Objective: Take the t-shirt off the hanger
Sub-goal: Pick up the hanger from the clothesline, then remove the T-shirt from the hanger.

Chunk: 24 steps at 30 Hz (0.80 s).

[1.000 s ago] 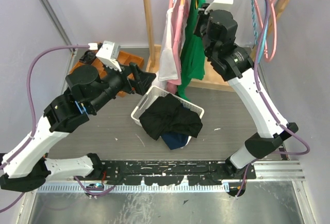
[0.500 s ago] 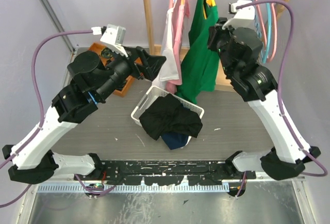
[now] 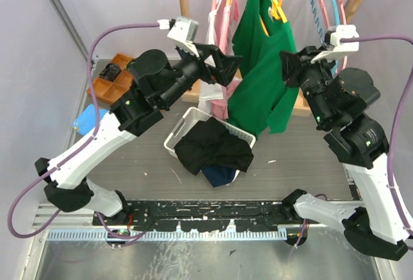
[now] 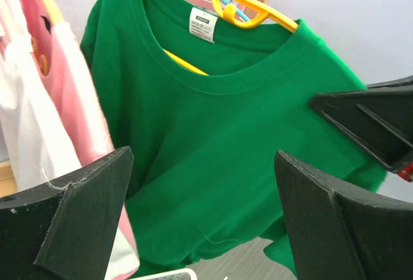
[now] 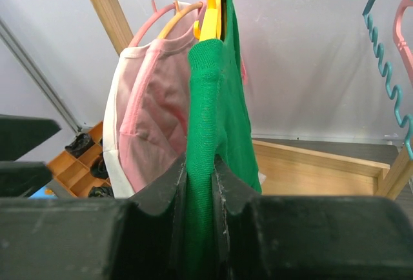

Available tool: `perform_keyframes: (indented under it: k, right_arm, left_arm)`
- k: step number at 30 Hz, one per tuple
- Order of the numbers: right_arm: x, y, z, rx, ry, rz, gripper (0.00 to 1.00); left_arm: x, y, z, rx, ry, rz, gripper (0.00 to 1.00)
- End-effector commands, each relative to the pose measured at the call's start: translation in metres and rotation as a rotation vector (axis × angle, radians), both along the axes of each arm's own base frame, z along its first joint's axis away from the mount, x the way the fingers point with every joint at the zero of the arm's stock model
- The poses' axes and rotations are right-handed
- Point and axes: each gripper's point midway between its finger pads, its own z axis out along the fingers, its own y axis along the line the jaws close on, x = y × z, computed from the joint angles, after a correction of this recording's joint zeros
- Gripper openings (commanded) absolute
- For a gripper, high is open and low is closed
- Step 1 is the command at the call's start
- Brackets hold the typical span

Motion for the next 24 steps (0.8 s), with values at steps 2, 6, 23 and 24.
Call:
perform_keyframes:
  k: [2,6,23,24]
  right_arm:
    - [-0.028,-0.02,0.043,0.071,-0.139,-0.001,0.01]
    - [-0.043,-0.029,0.048,0.075,-0.159,0.0,0.01]
    - [-0.087,-0.055,0.087,0.078,-0.274,0.013,0.01]
    - [-0.087,-0.053,0.085,0.069,-0.265,0.024,0.01]
  left_arm:
    - [0.001,-0.012,0.034,-0.1,-0.057,-0.038,0.98]
    - [0.006,-0.021,0.037,-0.128,-0.061,-0.041,0.98]
    - [0.022,-0.053,0.041,-0.162,-0.062,-0.067,0.99]
    - [0.023,-0.053,0.042,-0.165,-0.063,-0.065,0.99]
